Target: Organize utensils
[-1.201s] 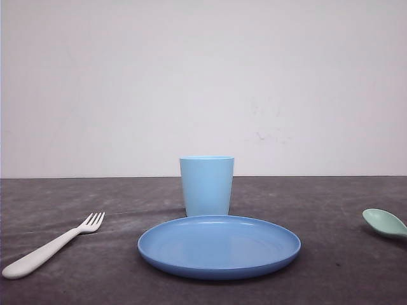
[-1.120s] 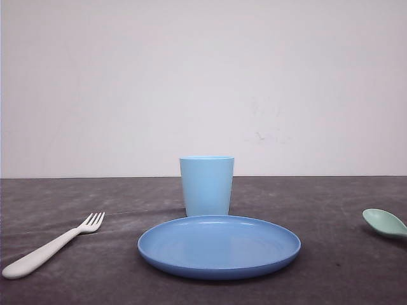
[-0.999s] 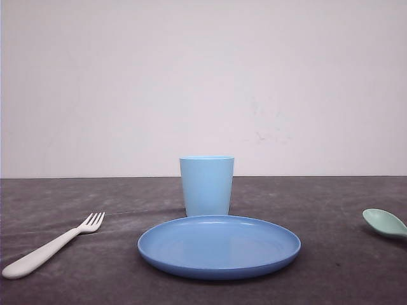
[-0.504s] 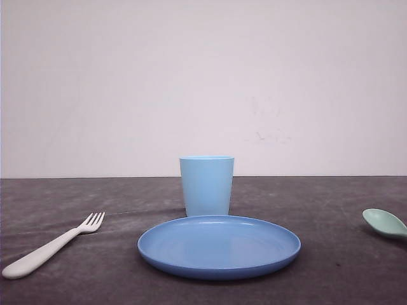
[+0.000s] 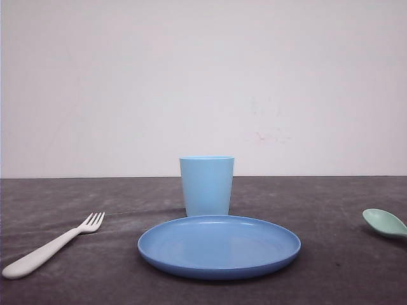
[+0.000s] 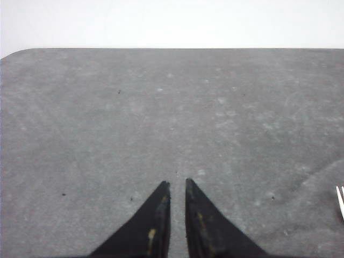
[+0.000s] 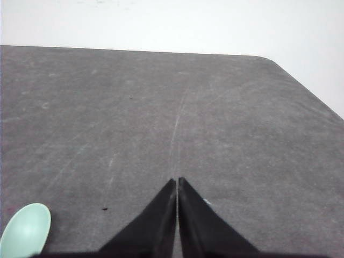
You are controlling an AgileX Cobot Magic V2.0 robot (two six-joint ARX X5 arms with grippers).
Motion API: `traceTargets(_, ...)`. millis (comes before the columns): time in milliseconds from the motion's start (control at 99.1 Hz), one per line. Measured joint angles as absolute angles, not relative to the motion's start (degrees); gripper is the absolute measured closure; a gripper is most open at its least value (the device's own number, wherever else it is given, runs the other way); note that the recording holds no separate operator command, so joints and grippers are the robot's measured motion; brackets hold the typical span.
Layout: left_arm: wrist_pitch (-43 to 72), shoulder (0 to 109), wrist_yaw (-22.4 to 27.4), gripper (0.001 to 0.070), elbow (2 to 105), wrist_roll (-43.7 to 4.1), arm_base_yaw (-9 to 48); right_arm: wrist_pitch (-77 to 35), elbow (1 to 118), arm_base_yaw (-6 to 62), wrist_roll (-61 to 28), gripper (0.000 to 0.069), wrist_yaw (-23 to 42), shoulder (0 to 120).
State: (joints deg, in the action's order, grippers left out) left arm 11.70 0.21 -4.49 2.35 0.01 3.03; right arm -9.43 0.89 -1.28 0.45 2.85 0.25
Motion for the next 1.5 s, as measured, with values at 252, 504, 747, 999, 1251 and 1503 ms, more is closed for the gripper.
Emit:
traceTargets(252, 11.1, 0.2, -4.4, 0.0684, 2.2, -1.5, 3.0, -9.5, 0.9, -1.3, 4.4, 0.0687, 1.4, 0.3)
traceTargets(504, 10.8, 0.2, -4.3, 0.0684, 2.1, -8.4, 3.0, -9.5, 0.9, -1.3, 14.8, 0.0687, -4.0, 0.3)
traceTargets(747, 10.8, 0.2, -3.9, 0.0684, 2.1, -14.5, 3.0, -6.7, 1.0, -1.3, 22.5, 0.0687, -4.6, 0.3)
traceTargets(999, 12.7, 6.2, -3.1, 0.0684, 9.4, -19.3, 3.0, -10.7, 11.8, -1.3, 26.9, 0.0687, -5.0, 6.6)
traceTargets(1251, 19.5, 24.7, -1.0, 0.0684, 28.3, -18.8, 3.0, -23.9, 31.7, -1.3, 18.3, 0.0687, -7.8, 25.8)
traceTargets(1503, 25.6, 37.5, 1.8, 0.0651, 36.9, -14.5, 4.6, -31.4, 38.4, 0.4, 10.2, 0.0684, -9.1, 35.6)
